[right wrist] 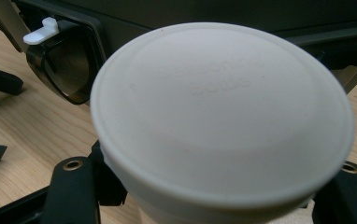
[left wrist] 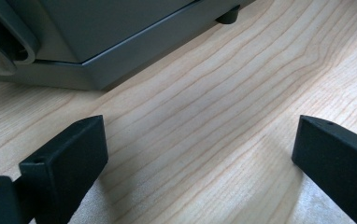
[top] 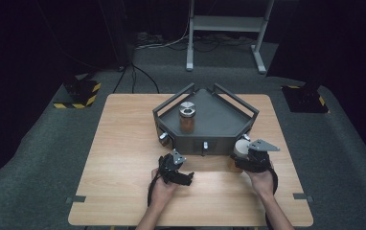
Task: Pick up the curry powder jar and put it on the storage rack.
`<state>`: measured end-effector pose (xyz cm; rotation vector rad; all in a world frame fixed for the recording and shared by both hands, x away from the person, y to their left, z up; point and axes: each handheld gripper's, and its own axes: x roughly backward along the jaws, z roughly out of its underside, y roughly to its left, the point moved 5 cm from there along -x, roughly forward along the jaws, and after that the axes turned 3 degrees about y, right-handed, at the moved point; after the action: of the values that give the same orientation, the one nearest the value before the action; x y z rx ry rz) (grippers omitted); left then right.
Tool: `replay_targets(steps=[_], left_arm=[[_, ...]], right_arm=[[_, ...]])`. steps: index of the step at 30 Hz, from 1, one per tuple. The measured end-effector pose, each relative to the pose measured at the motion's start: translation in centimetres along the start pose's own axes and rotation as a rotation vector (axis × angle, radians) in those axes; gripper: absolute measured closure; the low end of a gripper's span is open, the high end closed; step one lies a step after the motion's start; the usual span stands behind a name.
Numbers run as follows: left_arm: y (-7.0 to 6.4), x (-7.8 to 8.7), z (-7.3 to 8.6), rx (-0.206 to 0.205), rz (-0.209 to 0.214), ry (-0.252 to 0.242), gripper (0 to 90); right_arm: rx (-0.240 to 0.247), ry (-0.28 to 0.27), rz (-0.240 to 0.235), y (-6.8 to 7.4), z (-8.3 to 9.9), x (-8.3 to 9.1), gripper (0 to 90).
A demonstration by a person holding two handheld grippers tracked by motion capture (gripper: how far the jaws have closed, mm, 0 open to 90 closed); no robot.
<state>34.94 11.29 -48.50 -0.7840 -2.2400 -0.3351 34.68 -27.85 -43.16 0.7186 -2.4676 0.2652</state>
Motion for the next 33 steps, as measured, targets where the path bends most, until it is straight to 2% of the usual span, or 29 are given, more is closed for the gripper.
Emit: replay_targets(steps=[9, 18, 25, 33], left_arm=[[0.0, 0.0, 0.0, 0.002, 0.001, -0.001, 3.7], [0.0, 0.0, 0.0, 0.003, 0.0, -0.001, 3.7], [0.0, 0.0, 0.0, 0.002, 0.0, -0.001, 3.8], [0.0, 0.0, 0.0, 0.002, 0.0, 0.0, 3.8]], right_arm=[[-0.013, -0.001, -0.016, -0.4, -0.1, 0.1, 35.3], [0.018, -0.002, -0.034, -0.3, -0.8, 0.8, 35.3], [0.037, 0.019, -0.047, -0.6, -1.4, 1.2, 35.3], [0.052, 0.011, -0.072, -1.1, -2.3, 2.5, 35.3]])
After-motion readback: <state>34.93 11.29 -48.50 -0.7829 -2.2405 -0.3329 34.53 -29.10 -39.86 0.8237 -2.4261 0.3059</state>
